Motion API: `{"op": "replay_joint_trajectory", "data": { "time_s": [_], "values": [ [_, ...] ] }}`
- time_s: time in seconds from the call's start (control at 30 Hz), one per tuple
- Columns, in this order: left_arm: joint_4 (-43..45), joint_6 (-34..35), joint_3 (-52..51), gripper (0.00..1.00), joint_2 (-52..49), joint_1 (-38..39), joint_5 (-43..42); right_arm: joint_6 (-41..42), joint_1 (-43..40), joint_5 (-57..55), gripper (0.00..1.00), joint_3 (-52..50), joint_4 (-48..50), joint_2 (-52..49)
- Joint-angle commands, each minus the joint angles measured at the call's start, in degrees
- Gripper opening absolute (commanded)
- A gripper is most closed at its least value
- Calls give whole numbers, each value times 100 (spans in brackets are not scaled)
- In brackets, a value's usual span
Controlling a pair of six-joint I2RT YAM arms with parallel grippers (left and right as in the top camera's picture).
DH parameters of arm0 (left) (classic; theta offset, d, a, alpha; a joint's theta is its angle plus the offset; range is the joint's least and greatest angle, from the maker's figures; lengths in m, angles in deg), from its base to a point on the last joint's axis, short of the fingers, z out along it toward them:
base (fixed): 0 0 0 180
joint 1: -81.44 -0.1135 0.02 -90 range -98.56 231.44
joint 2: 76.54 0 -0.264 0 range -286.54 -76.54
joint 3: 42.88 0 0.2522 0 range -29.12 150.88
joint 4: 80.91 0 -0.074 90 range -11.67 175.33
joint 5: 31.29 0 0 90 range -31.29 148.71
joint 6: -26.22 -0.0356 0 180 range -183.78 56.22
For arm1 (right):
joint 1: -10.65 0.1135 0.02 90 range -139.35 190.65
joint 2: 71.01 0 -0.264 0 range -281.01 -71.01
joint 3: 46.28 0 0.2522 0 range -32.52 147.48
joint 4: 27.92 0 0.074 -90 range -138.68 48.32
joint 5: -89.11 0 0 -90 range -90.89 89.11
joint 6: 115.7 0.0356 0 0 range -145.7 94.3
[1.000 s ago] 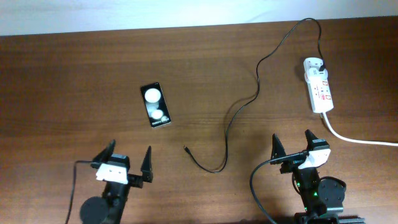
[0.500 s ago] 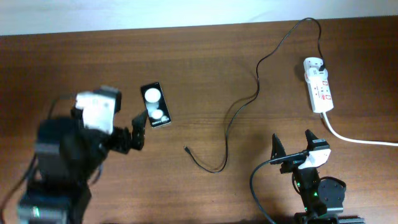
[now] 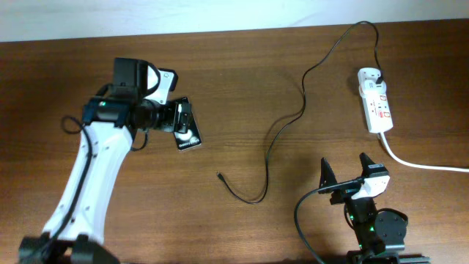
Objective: Plug charger to phone and switch on socket
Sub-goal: 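Reach the left gripper to the black phone and grasp it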
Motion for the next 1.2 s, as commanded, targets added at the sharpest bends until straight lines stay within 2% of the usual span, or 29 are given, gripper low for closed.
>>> {"op": "replay_joint_trajectory", "data": {
  "time_s": [0.0, 0.33, 0.4, 0.5, 0.53, 0.6, 0.63, 0.73, 0.93, 0.97, 1.03, 1.17],
  "values": [
    [7, -76, 107, 99, -520, -24, -63, 20, 46, 28, 99, -35, -20, 37],
    [254, -72, 105, 99, -1270, -24, -66, 20, 46, 28, 99, -35, -20, 37],
    [382, 350, 76, 99, -1488, -24, -61, 20, 46, 31, 99, -35, -20, 37],
    [553, 793, 52, 84, -1816, -22, -37, 20, 46, 31, 99, -35, -20, 37],
    [649, 1003, 48, 75, -1934, -22, 24, 20, 46, 31, 99, -35, -20, 37],
    [752, 1696, 48, 74, -2065, 17, 603, 20, 46, 28, 99, -35, -20, 37],
    [791, 2050, 48, 75, -2166, 81, 981, 20, 46, 28, 99, -35, -20, 37],
    [953, 2490, 46, 78, -2428, 210, 1375, 20, 46, 28, 99, -35, -20, 37],
    [1176, 2490, 44, 82, -2647, 514, 1379, 20, 46, 31, 99, -35, -20, 37],
    [1174, 2520, 42, 91, -2653, 546, 1381, 20, 46, 31, 99, -35, -20, 37],
    [1176, 2763, 42, 98, -2673, 568, 1410, 20, 46, 28, 99, -35, -20, 37],
    [1189, 2855, 42, 96, -2802, 573, 1532, 20, 46, 28, 99, -35, -20, 37]
  ]
}}
